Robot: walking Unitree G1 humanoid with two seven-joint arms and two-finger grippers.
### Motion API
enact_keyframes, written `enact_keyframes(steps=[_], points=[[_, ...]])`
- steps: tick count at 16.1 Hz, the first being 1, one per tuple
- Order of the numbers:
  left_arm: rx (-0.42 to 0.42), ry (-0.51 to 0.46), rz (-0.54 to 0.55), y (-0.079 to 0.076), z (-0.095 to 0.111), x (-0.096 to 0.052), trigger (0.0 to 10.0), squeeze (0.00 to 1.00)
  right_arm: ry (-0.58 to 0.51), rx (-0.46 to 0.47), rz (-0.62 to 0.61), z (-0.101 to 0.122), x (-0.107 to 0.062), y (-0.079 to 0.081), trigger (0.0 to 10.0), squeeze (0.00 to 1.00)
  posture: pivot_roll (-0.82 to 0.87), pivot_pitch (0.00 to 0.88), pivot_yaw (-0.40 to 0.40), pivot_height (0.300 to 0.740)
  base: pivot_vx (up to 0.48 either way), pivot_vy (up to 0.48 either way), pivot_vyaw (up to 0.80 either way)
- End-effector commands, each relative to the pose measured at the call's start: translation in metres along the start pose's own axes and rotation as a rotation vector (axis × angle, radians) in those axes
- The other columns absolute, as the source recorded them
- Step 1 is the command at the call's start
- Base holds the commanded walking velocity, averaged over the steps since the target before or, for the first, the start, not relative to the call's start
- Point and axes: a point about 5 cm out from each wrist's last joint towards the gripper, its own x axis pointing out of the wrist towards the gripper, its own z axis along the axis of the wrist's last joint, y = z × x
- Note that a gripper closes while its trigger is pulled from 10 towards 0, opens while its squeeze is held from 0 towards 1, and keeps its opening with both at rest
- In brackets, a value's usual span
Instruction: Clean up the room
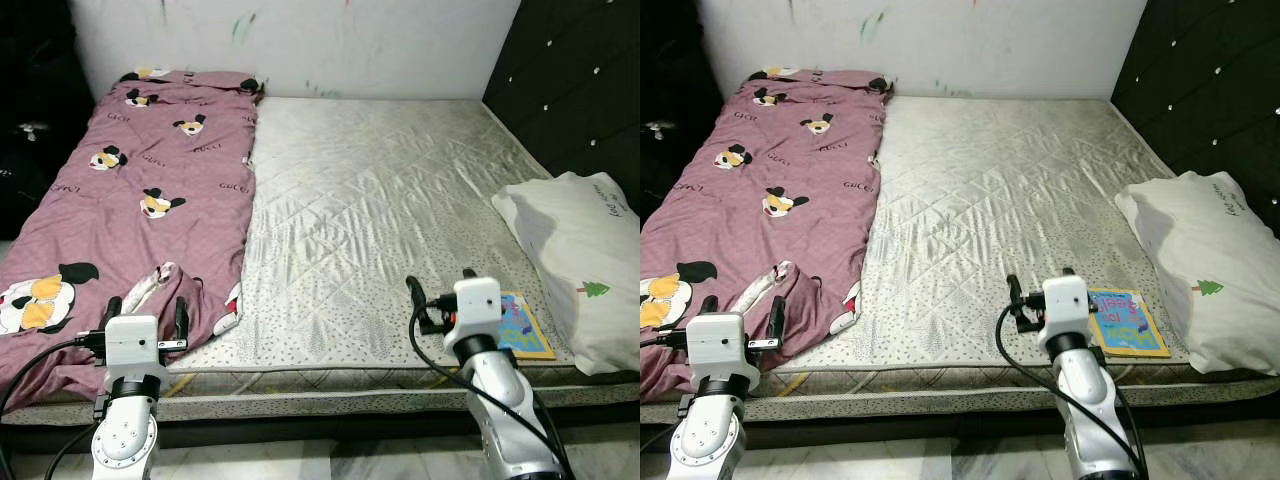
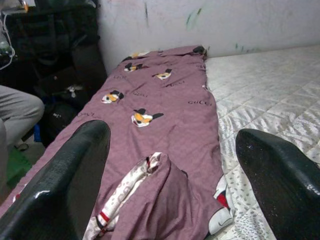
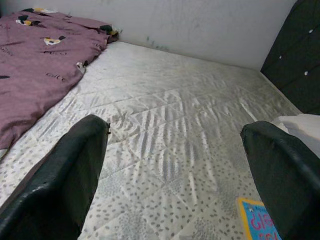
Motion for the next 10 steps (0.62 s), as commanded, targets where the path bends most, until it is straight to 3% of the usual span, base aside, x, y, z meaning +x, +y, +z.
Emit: enact_keyframes(steps=[1, 3, 10], points=[[0.004, -0.014, 0.006, -0.0025, 0.0038, 0.0034, 10.0, 0.0, -0.036, 0.001, 0.013, 0.0079, 0.0029, 0.0018, 10.0, 0.0, -0.01, 0.0, -0.034, 0.74, 0.0, 0.0, 0.0], [-0.003, -0.017, 0.016, -0.0026, 0.0043, 0.0049, 10.0, 0.0, -0.036, 0.009, 0.003, 0.0089, 0.0064, 0.0014, 10.0, 0.0, -0.01, 0.0, -0.031, 0.74, 0.0, 0.0, 0.0], [-0.015, -0.021, -0.026, -0.0053, 0.0069, 0.0077, 10.0, 0.0, -0.017, 0.015, -0.003, 0.0068, 0.0085, 0.0035, 10.0, 0.0, -0.01, 0.011, -0.031, 0.74, 0.296, 0.0, 0.0]])
